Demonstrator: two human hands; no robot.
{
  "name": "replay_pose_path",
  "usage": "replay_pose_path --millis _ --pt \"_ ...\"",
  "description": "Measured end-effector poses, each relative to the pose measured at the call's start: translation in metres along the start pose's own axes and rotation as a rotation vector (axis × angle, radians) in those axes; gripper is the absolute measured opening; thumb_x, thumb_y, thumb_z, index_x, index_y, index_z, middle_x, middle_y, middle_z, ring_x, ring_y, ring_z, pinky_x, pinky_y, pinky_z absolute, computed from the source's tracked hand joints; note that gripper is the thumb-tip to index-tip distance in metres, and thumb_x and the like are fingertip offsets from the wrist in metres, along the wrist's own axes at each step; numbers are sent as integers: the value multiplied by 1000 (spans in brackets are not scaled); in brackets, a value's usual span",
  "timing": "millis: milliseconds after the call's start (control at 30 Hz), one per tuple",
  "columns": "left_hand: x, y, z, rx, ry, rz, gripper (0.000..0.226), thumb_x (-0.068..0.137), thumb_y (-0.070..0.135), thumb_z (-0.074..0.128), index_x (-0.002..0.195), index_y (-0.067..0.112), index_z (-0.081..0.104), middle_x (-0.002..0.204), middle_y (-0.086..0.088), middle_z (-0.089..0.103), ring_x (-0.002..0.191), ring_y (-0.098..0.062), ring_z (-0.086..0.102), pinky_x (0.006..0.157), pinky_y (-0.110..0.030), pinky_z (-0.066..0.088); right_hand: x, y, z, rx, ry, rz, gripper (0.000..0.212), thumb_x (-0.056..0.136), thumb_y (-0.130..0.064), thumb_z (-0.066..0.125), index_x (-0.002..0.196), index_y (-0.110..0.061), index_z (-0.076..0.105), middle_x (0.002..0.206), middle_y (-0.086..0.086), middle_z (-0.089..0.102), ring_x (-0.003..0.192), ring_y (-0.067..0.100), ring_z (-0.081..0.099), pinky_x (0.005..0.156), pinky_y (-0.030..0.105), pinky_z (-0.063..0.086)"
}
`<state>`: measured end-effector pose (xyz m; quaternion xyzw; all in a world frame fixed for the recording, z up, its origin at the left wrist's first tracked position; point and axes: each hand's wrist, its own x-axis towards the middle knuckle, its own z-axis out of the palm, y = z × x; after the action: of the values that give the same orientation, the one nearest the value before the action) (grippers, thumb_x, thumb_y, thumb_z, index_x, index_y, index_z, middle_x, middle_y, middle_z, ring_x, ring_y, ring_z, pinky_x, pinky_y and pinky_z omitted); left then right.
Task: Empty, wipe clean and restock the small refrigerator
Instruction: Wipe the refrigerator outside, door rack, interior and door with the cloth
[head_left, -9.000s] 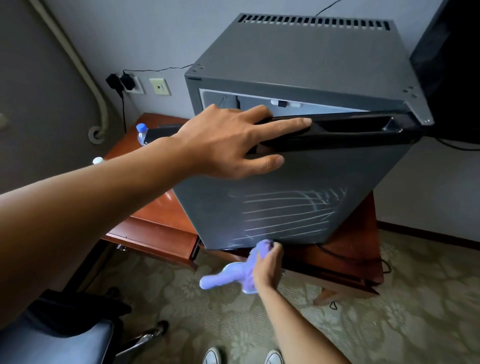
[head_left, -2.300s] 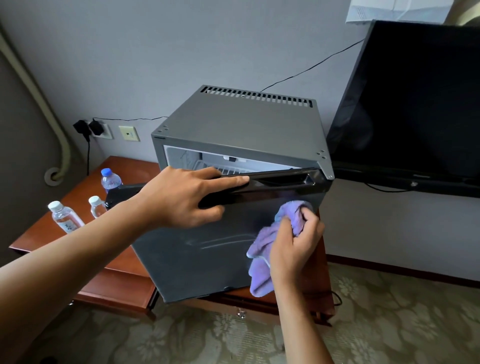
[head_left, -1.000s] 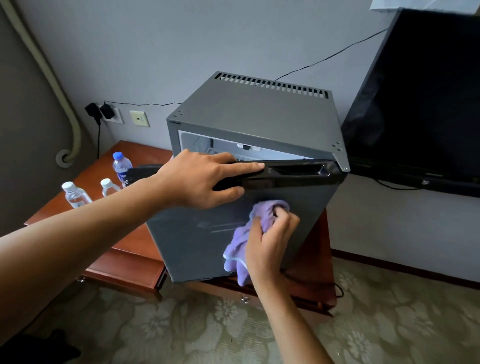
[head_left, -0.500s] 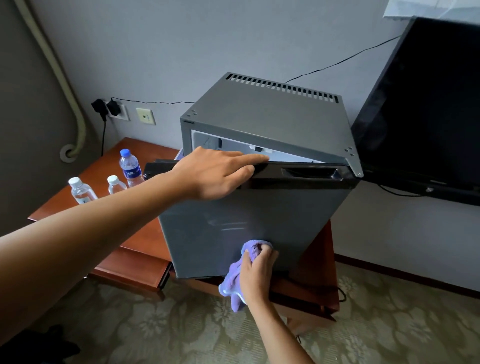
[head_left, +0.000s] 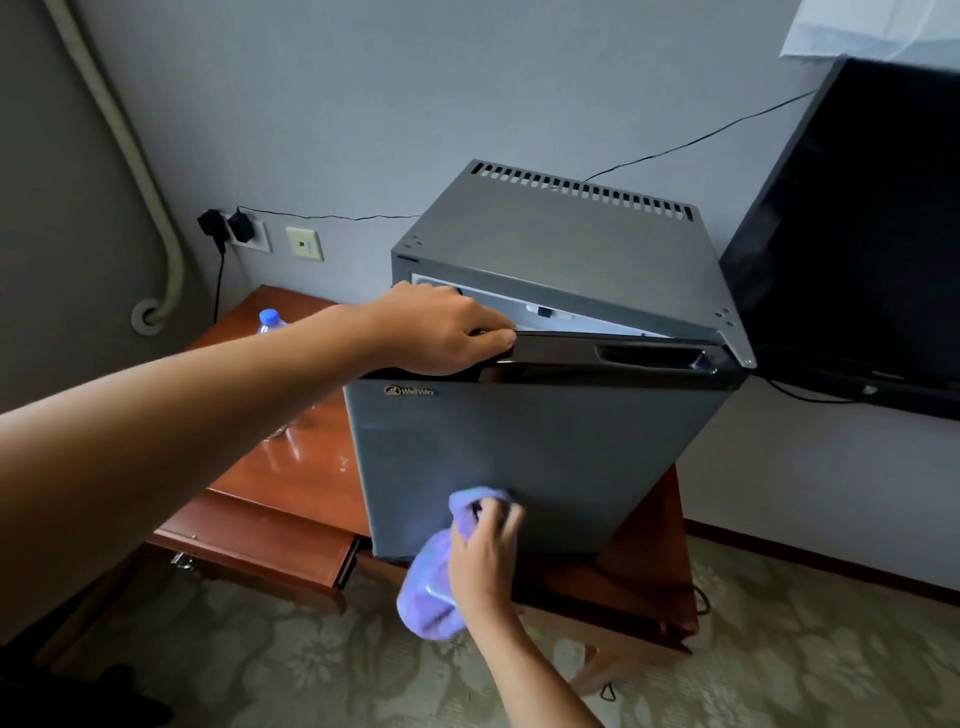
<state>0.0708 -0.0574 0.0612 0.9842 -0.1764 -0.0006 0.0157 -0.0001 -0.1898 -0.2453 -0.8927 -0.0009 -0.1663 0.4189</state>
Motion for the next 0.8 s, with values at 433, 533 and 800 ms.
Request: replay_pose_path --millis 433,533,800 --pt "-1 -40 12 -269 -46 -8 41 98 73 35 132 60 53 125 17 68 118 -17 61 103 -40 46 49 -146 -48 342 496 -425 27 86 -8 74 110 -3 62 114 19 53 107 20 57 97 20 42" --pt "2 -45 12 -325 -54 1 38 99 69 39 126 55 61 114 18 71 109 -13 63 103 -40 48 31 -152 -11 259 281 -547 24 88 -15 65 111 -10 63 113 21 54 100 26 55 99 27 44" --pt "10 -53 16 -275 8 23 40 98 72 35 123 56 62 120 14 70 115 -19 60 91 -36 43 -35 43 67 -291 -301 -128 16 85 -11 51 95 -18 61 106 3 50 94 22 58 81 34 47"
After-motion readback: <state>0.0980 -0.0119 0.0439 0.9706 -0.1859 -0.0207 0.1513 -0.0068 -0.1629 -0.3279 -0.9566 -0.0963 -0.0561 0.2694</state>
